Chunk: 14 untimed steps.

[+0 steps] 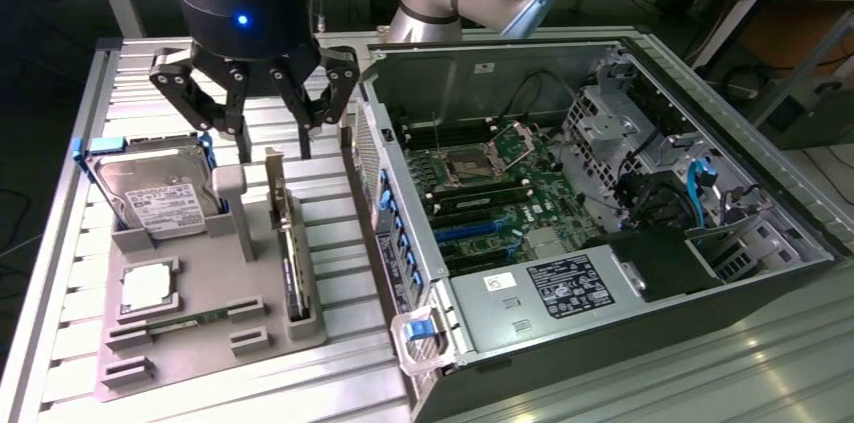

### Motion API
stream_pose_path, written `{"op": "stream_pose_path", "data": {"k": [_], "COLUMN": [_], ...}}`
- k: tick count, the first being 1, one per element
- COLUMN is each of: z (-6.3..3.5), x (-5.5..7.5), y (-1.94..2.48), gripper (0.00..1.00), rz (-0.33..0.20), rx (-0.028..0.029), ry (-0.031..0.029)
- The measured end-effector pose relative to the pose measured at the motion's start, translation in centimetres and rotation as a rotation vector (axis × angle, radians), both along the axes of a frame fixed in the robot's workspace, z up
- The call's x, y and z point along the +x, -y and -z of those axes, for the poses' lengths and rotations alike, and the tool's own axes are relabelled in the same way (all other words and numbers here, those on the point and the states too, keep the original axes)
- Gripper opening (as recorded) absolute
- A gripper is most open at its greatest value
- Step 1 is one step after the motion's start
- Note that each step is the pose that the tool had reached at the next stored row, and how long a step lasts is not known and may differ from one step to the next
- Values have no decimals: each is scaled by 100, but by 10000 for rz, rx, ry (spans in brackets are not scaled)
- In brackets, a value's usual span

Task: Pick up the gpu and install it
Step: 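Pick up the gpu and move the gpu toward the slot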

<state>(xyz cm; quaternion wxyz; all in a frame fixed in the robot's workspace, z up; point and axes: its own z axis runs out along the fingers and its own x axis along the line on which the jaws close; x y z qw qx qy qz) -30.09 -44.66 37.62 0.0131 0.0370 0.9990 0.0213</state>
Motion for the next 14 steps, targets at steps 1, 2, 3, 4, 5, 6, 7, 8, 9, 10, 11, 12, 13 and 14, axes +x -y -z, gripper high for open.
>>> {"op": "stream_pose_path", "data": {"k": [1, 2, 3, 4, 5, 6, 7, 8, 9, 10, 11, 12, 13, 14], "z": [8, 16, 22, 29, 37, 45, 52, 60, 67, 77, 83, 91, 101, 112], "x": [6, 11, 15, 19, 23, 27, 30, 33, 36, 41, 44, 48, 51, 55], "y": [7, 12, 17, 22, 28, 33, 38, 43, 48, 55, 60, 66, 73, 80], "gripper": [54, 54, 54, 54, 54, 54, 54, 54, 54, 54, 54, 54, 54, 54], "rz": [0, 0, 0, 0, 0, 1, 0, 1, 0, 1, 1, 1, 1, 1], "rx": [0, 0, -1, 0, 0, -1, -1, 0, 0, -1, -1, -1, -1, 0], "ry": [0, 0, -1, 0, -1, -1, -1, 0, 0, -1, -1, -1, -1, 0]}}
